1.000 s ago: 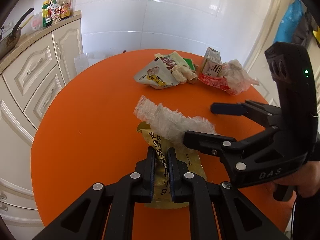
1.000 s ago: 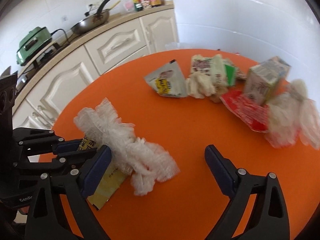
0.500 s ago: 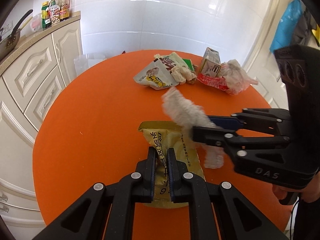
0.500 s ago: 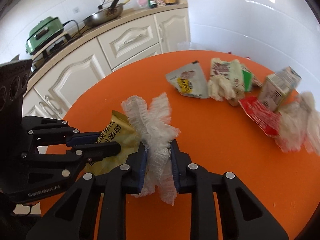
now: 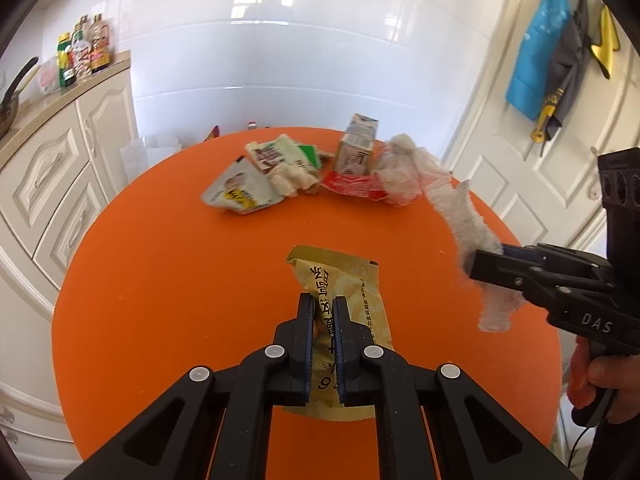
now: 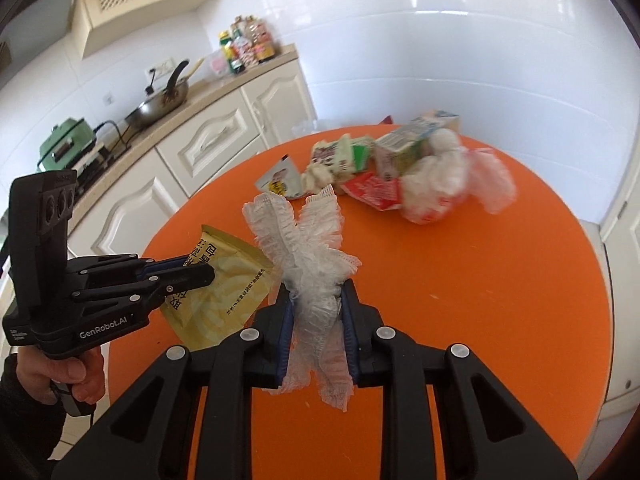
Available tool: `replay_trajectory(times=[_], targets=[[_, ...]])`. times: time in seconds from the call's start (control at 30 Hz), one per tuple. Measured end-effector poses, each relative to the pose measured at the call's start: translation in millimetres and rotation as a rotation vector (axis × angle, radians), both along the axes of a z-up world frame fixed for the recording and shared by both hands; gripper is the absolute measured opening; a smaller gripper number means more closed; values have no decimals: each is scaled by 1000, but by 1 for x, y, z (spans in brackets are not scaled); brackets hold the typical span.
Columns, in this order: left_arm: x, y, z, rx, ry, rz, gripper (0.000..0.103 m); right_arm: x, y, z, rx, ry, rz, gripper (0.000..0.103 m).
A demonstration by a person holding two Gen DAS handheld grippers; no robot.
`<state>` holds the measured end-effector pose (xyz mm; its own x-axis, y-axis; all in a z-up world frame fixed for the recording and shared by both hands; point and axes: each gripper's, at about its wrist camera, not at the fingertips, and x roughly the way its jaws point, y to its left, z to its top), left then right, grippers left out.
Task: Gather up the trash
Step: 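Carry the yellow packet and plastic wrap to the blue bucket and release them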
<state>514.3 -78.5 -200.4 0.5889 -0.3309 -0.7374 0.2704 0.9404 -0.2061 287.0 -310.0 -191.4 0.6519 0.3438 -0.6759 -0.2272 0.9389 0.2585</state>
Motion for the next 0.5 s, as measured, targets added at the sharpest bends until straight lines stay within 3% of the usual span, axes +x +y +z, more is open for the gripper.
replay_trajectory(times=[0.27, 0.5], targets=[[-15, -31, 1, -7, 8, -66, 4, -36, -38, 2, 27, -7, -96, 22], [-25, -72, 23, -26, -50, -122, 4, -71, -71, 11, 39, -39, -188, 22]])
